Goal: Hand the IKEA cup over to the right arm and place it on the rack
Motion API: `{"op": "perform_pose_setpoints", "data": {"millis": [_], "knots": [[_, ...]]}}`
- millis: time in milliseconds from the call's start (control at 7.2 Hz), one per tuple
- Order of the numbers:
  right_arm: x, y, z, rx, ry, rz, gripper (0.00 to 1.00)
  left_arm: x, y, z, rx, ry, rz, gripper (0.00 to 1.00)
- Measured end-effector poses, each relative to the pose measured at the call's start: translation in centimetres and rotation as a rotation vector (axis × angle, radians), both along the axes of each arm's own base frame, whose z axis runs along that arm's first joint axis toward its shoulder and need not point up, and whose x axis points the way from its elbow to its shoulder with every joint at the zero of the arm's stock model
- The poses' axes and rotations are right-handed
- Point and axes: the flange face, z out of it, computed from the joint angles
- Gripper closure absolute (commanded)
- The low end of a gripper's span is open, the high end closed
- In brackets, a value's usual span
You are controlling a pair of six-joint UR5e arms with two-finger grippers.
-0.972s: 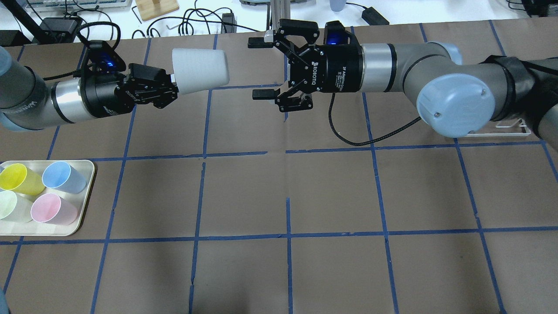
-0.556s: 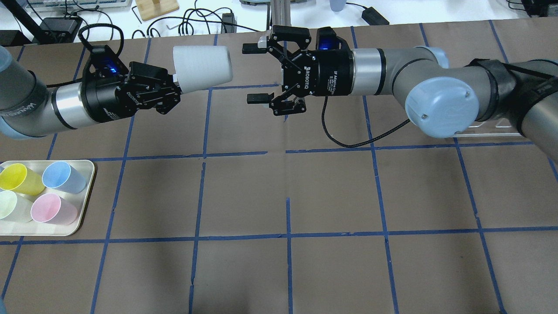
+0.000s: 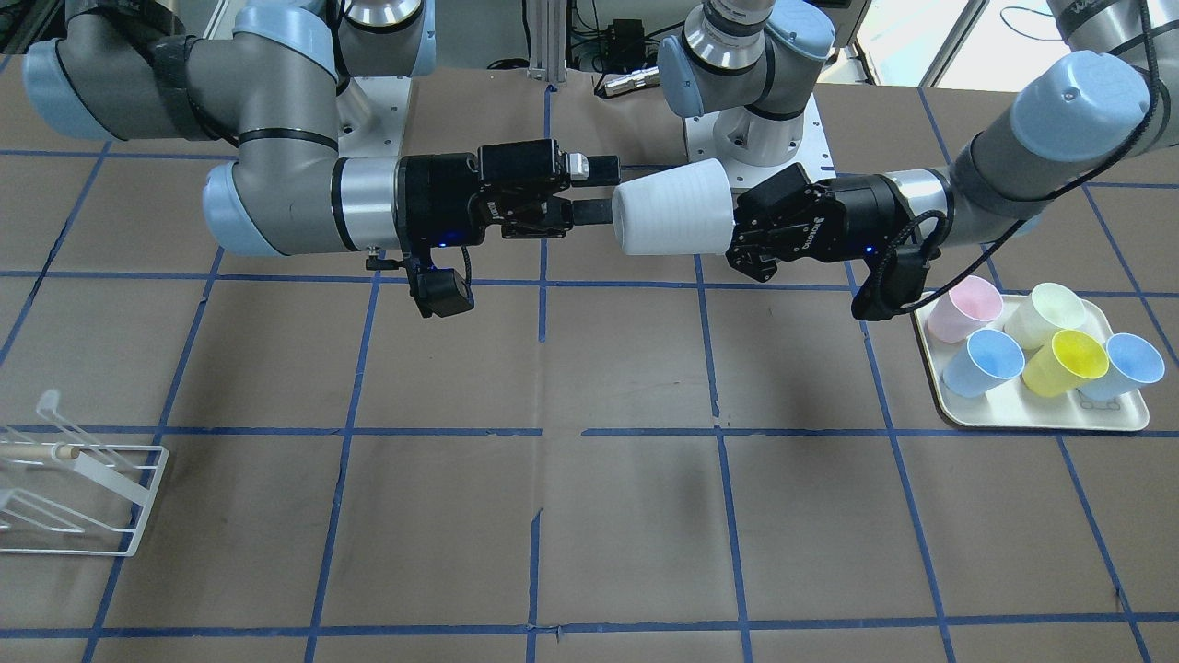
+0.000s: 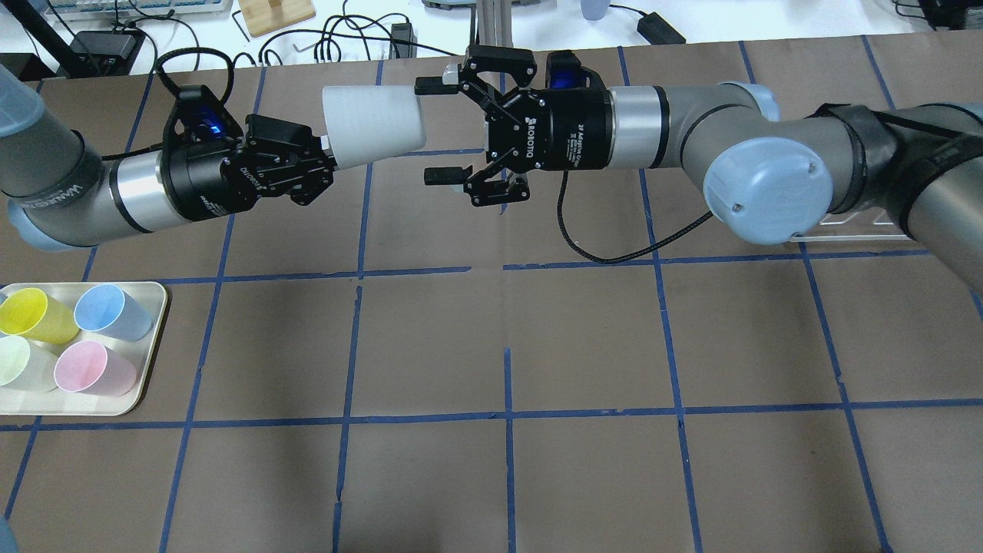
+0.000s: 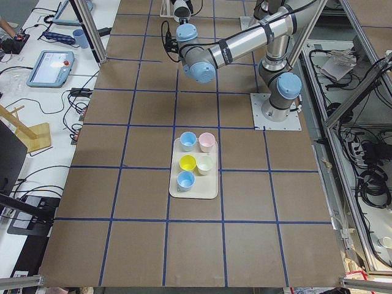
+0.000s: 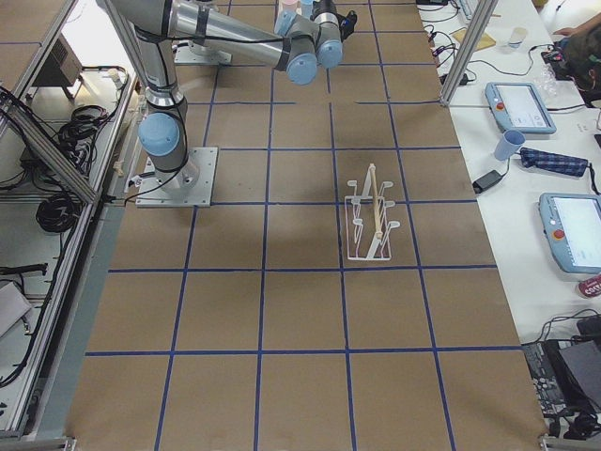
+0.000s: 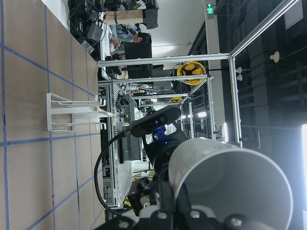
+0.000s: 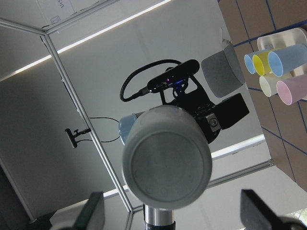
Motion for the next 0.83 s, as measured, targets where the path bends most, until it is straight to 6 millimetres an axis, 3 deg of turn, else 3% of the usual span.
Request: {"op": "perform_pose_setpoints", "data": {"millis": [278,556,833], "knots": [[0.0,-0.2,0.0,0.011,-0.006,-0.002,0.09,-1.8,0.0,0.0,-0.004,-0.006,0.003,1.0],[0.1,-0.4,0.1,0.01,-0.006,-0.001,0.45,-2.1,0.4,0.1,-0.004,-0.004,0.0,1.0],[0.1,-0.4,0.1,0.009,0.0,0.002,0.6,-2.2,0.5,0.0,0.006,0.0,0.005,1.0]]}}
